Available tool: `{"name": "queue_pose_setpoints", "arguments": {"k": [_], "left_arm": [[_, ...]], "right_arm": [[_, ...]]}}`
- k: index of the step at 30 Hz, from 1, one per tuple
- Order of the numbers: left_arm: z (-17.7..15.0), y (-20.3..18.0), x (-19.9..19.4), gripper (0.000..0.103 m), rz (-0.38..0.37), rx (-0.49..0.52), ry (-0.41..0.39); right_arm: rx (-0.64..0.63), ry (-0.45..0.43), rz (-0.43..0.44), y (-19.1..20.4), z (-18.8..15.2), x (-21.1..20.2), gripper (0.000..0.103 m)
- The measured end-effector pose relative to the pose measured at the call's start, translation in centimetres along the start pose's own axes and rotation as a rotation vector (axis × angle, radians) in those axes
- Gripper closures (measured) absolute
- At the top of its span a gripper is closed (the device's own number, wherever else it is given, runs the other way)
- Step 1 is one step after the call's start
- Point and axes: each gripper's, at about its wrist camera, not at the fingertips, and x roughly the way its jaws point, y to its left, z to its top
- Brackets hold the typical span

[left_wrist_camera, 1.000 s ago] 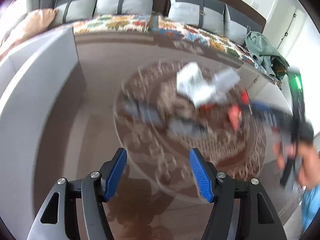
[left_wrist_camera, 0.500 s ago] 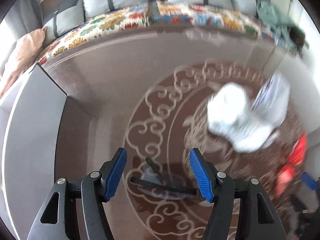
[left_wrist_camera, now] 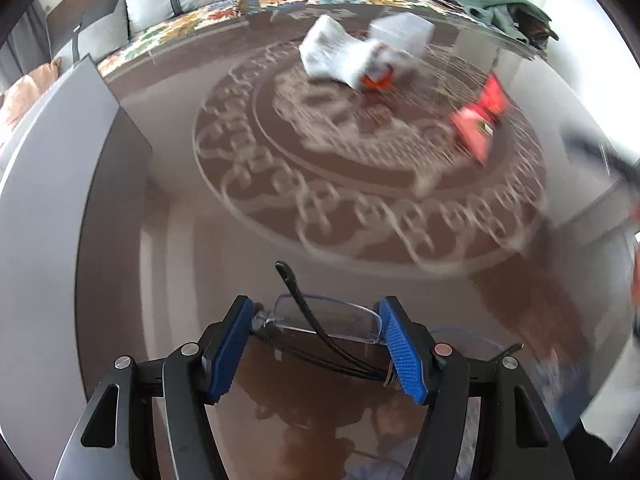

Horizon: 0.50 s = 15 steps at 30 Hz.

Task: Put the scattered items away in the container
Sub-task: 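Move the left gripper to the black glasses while the right approaches the red candy packet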

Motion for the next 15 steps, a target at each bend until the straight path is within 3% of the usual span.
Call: {"name": "queue_pose_setpoints", "arguments": {"k": [3,7,11,15], "left_arm": [[-0.9,0.5,-0.7,0.038,-0.074,-0.083,-0.018],[0.3,2.3,-2.4,0.038,-0.113,-0.2,-0.088],[1.3,4.4,-5.4,0.038,-0.143,-0.297,-0.166],[0.4,6.4,-6.2,0.038,-0.153,-0.374,-0.178]], "right_arm": [[0.012,-0.047,0.063,0.7,4.9,0.8,0.041],[0.004,0.042,0.204,2.7,9.1,5.8,0.042],[0.026,0.189,0.277,3.4,8.8,10.0,0.042],[0.02,0.283,0.345,2.9,6.2,9.7,0.042]]}}
